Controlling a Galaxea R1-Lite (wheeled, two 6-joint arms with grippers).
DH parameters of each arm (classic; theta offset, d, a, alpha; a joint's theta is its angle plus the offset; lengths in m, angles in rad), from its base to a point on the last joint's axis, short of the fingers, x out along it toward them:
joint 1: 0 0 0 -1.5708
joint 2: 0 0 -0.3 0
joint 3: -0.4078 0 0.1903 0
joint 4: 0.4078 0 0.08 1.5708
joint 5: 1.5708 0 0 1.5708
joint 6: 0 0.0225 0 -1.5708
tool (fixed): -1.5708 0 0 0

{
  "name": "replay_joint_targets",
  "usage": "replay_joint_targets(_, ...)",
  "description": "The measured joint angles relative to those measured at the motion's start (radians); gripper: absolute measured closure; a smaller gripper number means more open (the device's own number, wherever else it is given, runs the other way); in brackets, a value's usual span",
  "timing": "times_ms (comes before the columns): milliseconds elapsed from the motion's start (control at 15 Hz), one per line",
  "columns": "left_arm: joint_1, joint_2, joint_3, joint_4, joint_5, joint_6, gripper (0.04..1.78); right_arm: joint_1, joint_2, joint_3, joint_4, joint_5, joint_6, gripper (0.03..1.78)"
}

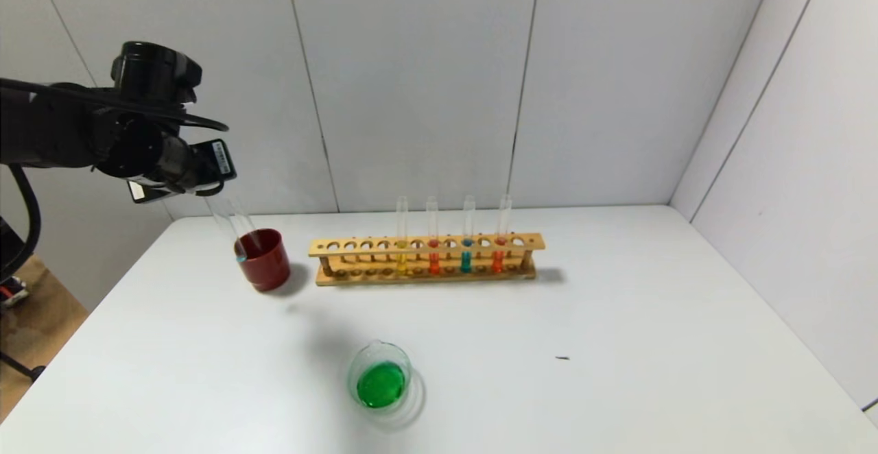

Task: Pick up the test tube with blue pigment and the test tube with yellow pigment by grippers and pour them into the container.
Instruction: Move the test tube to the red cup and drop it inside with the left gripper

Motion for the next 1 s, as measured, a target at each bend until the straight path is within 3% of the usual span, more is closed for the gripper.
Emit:
replay_joint_targets(333, 0.015, 0.103, -0.020, -0.176, 0.033, 0.006, 1.53, 0.000, 0.000, 0.000, 0.000, 0.000, 0.000, 0.10)
replay_joint_targets(667, 0.026, 0.175, -0.088, -0.185, 0.061, -0.003, 1.53, 0.000, 0.000, 0.000, 0.000, 0.000, 0.000, 0.10)
replay_joint_targets(1000, 0.033, 0.181, -0.022, -0.186, 0.056, -0.035, 1.53, 0.000, 0.000, 0.000, 0.000, 0.000, 0.000, 0.10)
